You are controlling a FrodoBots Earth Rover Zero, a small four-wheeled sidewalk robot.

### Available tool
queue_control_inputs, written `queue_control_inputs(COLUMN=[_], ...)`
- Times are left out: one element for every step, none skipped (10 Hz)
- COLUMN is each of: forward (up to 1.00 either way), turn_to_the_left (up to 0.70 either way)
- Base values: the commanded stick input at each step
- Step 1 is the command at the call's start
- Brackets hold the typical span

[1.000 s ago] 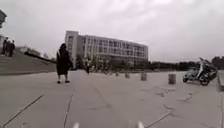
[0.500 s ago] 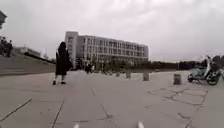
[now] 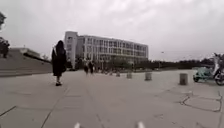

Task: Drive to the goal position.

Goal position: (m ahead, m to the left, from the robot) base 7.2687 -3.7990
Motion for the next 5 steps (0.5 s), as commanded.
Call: queue_control_inputs(forward=[0.85,0.85,0.85,0.85,0.85], turn_to_the_left=[0.00,0.00,0.00,0.00,0.00])
